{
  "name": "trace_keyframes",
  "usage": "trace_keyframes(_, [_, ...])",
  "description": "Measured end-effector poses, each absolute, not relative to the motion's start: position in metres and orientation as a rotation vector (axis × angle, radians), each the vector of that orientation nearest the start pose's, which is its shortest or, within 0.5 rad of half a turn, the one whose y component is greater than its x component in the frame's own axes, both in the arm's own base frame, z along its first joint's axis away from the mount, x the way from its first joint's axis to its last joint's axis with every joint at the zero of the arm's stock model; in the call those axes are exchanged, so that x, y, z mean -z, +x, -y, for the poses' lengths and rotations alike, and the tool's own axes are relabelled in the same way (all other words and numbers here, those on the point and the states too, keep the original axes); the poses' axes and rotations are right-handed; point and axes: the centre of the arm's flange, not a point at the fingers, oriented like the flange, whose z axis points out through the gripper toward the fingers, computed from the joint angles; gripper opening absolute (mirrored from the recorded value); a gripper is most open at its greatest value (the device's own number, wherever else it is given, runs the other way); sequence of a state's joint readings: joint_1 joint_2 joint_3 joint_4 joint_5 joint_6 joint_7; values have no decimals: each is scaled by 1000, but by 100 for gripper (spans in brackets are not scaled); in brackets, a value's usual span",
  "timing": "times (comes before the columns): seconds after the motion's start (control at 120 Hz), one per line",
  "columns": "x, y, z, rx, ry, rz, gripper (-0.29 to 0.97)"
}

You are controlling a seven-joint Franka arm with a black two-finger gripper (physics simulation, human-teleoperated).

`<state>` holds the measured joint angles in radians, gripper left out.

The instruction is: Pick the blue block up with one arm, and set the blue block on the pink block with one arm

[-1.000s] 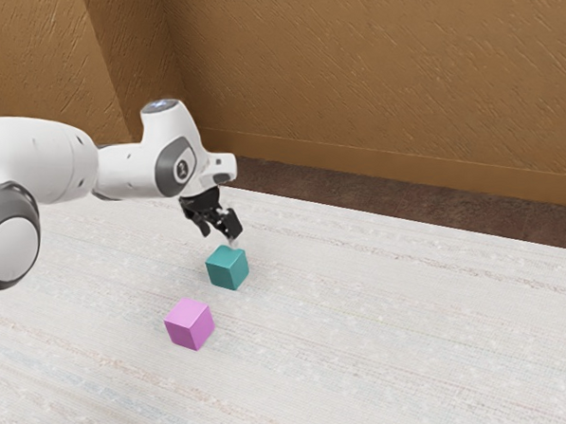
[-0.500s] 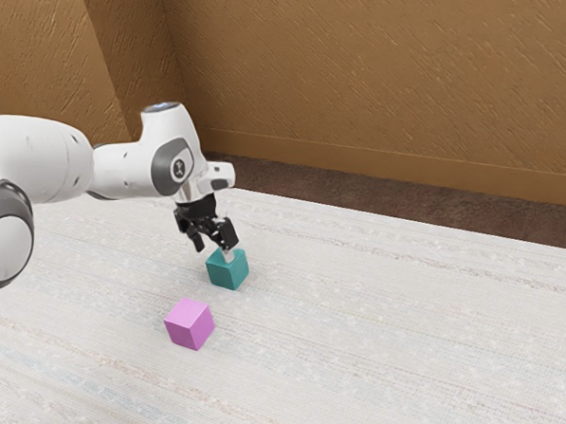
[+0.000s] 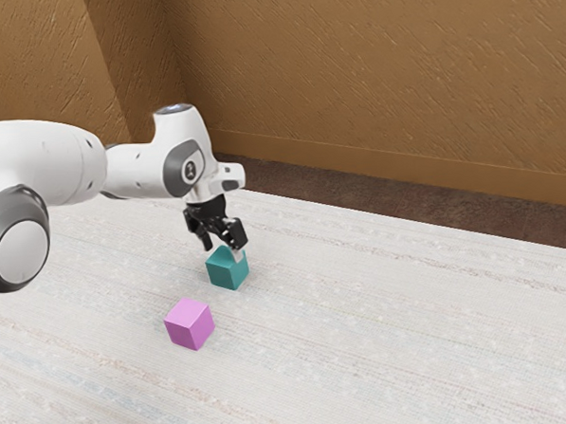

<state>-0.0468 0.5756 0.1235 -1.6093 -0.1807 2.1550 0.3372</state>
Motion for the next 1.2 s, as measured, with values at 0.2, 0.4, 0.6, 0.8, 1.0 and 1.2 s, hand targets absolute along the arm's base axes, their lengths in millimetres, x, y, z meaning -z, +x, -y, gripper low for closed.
trace_keyframes(0.2, [-289,686,-39,-15,-3221,-226,66])
trace_keyframes(0.4, [-279,688,-40,-10,-3220,-187,66])
trace_keyframes(0.6, [-265,689,-41,-11,-3219,-157,66])
trace_keyframes(0.8, [-262,689,-38,-8,-3223,-137,66])
trace_keyframes(1.0, [-259,685,-34,-28,-3225,-131,66])
trace_keyframes(1.2, [-257,682,-35,-41,-3226,-121,66])
